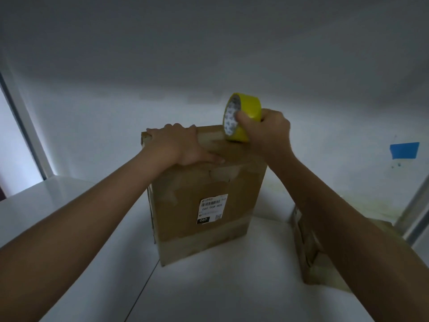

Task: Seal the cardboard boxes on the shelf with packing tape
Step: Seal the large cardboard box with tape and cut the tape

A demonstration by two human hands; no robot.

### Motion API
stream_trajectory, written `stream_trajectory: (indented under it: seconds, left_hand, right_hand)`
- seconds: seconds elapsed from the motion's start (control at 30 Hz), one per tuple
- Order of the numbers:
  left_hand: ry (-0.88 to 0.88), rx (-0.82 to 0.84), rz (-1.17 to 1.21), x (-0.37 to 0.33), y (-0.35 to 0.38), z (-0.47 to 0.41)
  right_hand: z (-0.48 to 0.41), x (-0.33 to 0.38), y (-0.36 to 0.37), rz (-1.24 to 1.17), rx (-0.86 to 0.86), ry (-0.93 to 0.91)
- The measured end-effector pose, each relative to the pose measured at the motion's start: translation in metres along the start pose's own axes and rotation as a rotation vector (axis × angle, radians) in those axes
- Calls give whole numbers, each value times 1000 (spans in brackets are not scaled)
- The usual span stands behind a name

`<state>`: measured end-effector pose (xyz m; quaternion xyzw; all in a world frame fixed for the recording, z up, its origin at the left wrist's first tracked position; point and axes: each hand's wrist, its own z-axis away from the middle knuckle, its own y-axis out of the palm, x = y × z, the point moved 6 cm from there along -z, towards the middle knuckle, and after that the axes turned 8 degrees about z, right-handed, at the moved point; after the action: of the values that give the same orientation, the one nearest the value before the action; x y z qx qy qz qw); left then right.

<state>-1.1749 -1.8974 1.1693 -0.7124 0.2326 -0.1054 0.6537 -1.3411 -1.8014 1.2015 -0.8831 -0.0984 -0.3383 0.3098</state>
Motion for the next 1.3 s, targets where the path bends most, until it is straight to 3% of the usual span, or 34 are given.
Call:
stream_trajectory:
  seconds: [0.07, 0.53, 0.77, 0.93, 1.3]
  left_hand:
    - [-1, 32, 25, 5, -1, -6]
    - [32, 59, 1, 8, -3, -24]
    - [59, 60, -35, 6, -3, -30]
    - [82, 90, -23, 9, -5, -32]
    - [103, 54, -5, 10, -4, -32]
  right_hand:
    - [1, -4, -14, -103, -32, 47]
    - [41, -26, -18, -108, 206, 219]
    - [56, -32, -13, -14, 273, 223]
    - [71, -49, 2, 116, 475, 295]
    - [92, -60, 20, 188, 471, 227]
